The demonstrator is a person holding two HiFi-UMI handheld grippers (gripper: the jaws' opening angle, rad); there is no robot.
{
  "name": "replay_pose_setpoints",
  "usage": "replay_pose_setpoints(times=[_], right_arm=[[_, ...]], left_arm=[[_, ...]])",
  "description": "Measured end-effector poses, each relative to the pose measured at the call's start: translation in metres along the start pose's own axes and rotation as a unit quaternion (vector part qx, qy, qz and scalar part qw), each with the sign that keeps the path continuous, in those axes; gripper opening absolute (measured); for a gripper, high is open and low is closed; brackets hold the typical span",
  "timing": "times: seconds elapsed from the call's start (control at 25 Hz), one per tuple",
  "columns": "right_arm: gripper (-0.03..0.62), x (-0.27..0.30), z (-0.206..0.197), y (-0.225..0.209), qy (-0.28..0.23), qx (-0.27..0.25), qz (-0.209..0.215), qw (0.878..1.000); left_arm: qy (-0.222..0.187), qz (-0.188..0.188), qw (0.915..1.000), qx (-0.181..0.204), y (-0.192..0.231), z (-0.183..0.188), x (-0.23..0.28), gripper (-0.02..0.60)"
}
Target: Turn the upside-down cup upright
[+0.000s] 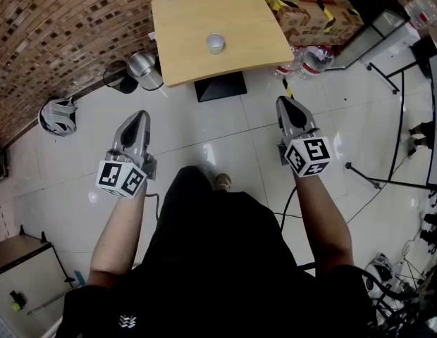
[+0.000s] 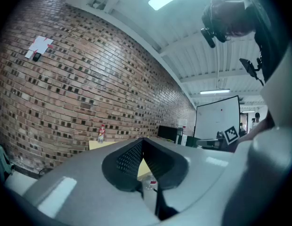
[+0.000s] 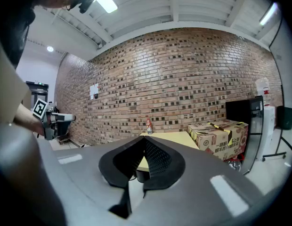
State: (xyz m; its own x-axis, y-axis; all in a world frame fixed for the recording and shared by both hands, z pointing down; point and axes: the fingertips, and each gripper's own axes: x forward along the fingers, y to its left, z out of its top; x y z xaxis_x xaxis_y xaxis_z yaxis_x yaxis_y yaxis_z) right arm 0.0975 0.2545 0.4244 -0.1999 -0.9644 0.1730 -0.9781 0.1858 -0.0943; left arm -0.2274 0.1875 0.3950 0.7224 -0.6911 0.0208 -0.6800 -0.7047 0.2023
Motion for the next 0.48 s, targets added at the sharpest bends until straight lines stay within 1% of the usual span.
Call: replay_pose_setpoints(times=[0.08, 0.16, 0.24, 0.48], right_arm=[[0.003, 0.007, 0.002, 0.001, -0.004, 0.005, -0.001, 1.000], [0.003, 0.016, 0.001, 0.002, -0.001, 0.004, 0.001, 1.000], [0.003, 0.027, 0.002, -0.003, 0.004, 0.002, 0.002, 1.000], [0.003, 0.059, 0.022, -0.026, 0.002, -0.015, -0.005, 1.000]], left_arm=[[0.029, -0.014, 0.9994, -0.012, 0.002, -0.012, 0.005, 0.000], [0.041, -0.018, 0.9989, -0.017, 0.006, -0.017, 0.010, 0.000], [0.034, -0.019, 0.9991, -0.016, 0.009, -0.015, 0.022, 0.000], [0.021, -0.045, 0.9986, -0.017, 0.026, -0.010, 0.080, 0.000]])
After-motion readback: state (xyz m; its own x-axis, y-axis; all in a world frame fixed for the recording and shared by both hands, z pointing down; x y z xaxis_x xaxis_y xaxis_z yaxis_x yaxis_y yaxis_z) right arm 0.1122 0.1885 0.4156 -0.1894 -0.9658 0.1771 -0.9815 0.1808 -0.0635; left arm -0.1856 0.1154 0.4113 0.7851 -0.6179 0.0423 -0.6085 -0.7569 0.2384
